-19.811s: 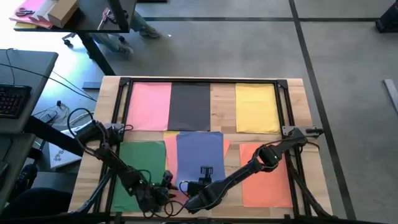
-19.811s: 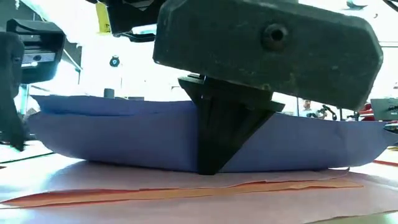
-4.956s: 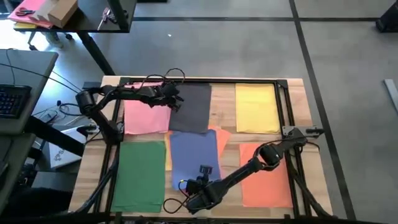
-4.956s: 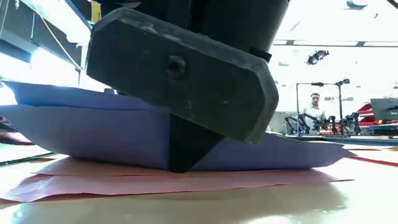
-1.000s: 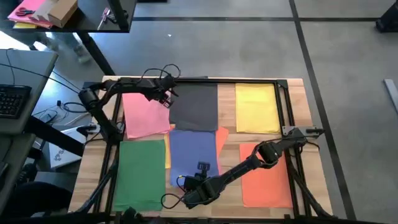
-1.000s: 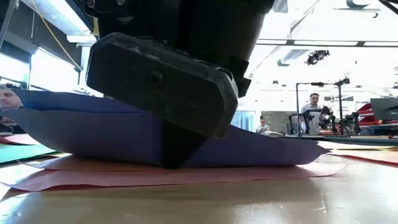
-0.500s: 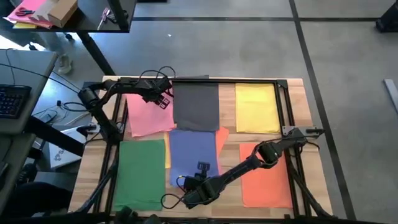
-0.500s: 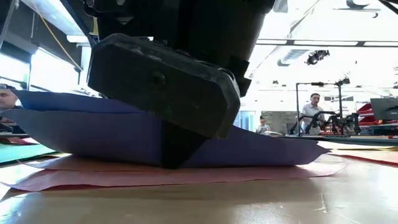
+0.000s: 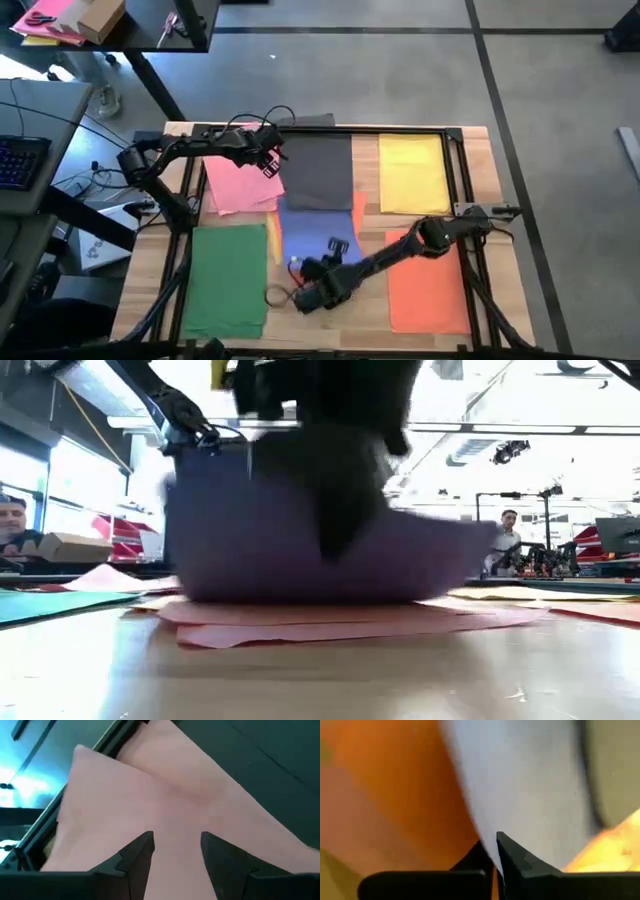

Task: Organize paper
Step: Adjust the stacked colored papers

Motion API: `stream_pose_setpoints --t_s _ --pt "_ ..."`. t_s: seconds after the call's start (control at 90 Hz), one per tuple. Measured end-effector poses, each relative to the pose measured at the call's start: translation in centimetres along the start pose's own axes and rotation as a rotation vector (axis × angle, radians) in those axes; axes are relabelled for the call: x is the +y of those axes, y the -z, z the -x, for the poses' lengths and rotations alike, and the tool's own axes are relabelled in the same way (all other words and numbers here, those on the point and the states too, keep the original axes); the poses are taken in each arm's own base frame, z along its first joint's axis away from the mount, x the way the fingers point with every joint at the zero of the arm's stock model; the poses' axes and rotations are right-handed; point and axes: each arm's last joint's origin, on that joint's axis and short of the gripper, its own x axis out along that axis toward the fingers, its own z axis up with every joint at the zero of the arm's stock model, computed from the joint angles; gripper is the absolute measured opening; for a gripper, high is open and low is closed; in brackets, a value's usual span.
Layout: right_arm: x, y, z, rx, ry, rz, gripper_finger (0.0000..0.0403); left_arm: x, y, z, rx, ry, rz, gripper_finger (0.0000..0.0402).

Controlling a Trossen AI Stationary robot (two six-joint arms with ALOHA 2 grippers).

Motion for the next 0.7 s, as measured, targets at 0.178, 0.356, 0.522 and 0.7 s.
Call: stream_pose_setpoints --t_s 0.178,0.356,0.522,0.7 --pt "1.3 -0.3 -2.0 0.126 -0.259 0.044 0.0 0.8 0.4 1.4 -0.001 0.014 -0.013 0.0156" --pt "4.1 1.3 -2.9 0.169 -0.401 0.048 0.0 1.2 0.6 2.4 -0.03 0.039 -0.017 0.0156" --pt "5.1 1.6 -2.2 0.189 -0.503 0.044 0.0 1.1 0.7 2.4 -0.021 0.085 -0.023 0.0156" --pt "6.0 2.1 -1.2 0.222 -0.571 0.07 0.0 1.0 0.7 2.4 -0.019 0.104 -0.024 0.0156"
